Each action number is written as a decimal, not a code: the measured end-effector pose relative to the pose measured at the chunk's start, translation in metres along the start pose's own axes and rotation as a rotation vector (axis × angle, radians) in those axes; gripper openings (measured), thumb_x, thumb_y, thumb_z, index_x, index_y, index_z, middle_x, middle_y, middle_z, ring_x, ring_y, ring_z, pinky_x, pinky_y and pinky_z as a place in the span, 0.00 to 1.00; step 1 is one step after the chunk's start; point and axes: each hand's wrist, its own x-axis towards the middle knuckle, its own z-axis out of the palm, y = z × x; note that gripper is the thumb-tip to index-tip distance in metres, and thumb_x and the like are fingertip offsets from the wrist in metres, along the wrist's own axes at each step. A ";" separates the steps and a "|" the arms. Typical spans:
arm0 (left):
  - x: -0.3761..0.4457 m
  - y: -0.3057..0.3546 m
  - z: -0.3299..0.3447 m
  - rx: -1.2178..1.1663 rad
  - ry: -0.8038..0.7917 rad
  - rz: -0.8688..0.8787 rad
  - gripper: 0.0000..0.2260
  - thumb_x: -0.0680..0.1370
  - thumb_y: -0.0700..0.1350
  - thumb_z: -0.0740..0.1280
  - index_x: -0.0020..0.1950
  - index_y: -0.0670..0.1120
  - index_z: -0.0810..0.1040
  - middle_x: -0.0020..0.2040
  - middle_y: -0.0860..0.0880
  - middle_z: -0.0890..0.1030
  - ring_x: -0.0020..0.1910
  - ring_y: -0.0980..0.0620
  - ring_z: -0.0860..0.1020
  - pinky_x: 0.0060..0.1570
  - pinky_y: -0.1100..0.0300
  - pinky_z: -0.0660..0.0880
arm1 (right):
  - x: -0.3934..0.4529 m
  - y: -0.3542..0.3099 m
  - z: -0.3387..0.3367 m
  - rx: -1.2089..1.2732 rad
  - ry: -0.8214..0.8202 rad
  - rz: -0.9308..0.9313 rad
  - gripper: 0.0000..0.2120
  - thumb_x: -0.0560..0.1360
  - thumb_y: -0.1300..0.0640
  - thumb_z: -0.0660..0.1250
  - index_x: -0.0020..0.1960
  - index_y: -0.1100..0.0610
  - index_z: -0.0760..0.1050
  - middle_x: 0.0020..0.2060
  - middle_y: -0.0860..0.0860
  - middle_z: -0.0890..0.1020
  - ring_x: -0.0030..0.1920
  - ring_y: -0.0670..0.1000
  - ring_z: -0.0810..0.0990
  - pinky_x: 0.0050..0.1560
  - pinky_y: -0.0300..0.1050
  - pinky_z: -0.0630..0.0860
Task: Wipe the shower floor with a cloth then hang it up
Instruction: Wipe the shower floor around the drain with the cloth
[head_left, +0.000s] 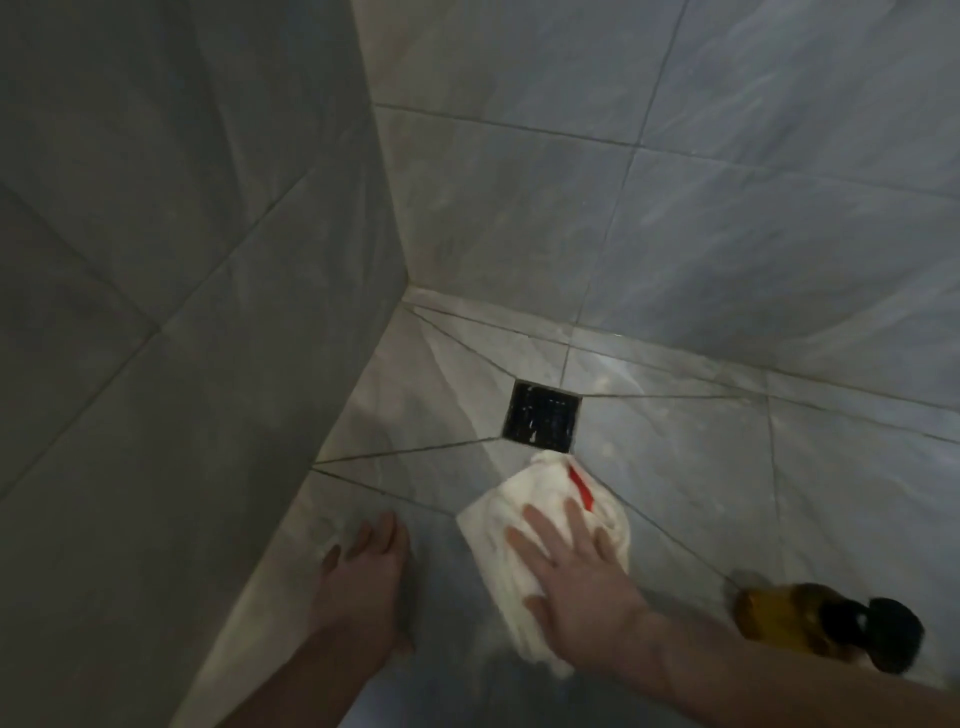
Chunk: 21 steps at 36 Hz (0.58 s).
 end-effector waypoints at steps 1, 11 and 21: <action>0.000 0.000 0.000 -0.001 -0.007 -0.003 0.54 0.64 0.54 0.78 0.79 0.48 0.46 0.80 0.52 0.46 0.78 0.51 0.52 0.74 0.48 0.56 | -0.006 0.011 0.005 0.003 0.009 0.010 0.35 0.68 0.40 0.60 0.75 0.44 0.63 0.75 0.50 0.67 0.70 0.70 0.69 0.52 0.71 0.77; 0.002 0.000 -0.002 0.012 -0.015 -0.019 0.57 0.62 0.53 0.79 0.79 0.49 0.45 0.80 0.53 0.45 0.78 0.51 0.51 0.74 0.49 0.56 | 0.049 0.067 -0.038 0.202 0.016 0.329 0.31 0.82 0.44 0.52 0.80 0.43 0.39 0.79 0.45 0.37 0.77 0.65 0.37 0.72 0.73 0.50; -0.002 0.004 -0.007 0.001 -0.007 -0.002 0.58 0.62 0.56 0.79 0.79 0.48 0.44 0.80 0.53 0.44 0.78 0.51 0.50 0.74 0.50 0.56 | -0.011 0.050 0.007 0.240 -0.025 0.280 0.41 0.75 0.28 0.45 0.77 0.43 0.28 0.76 0.46 0.27 0.76 0.66 0.30 0.73 0.71 0.48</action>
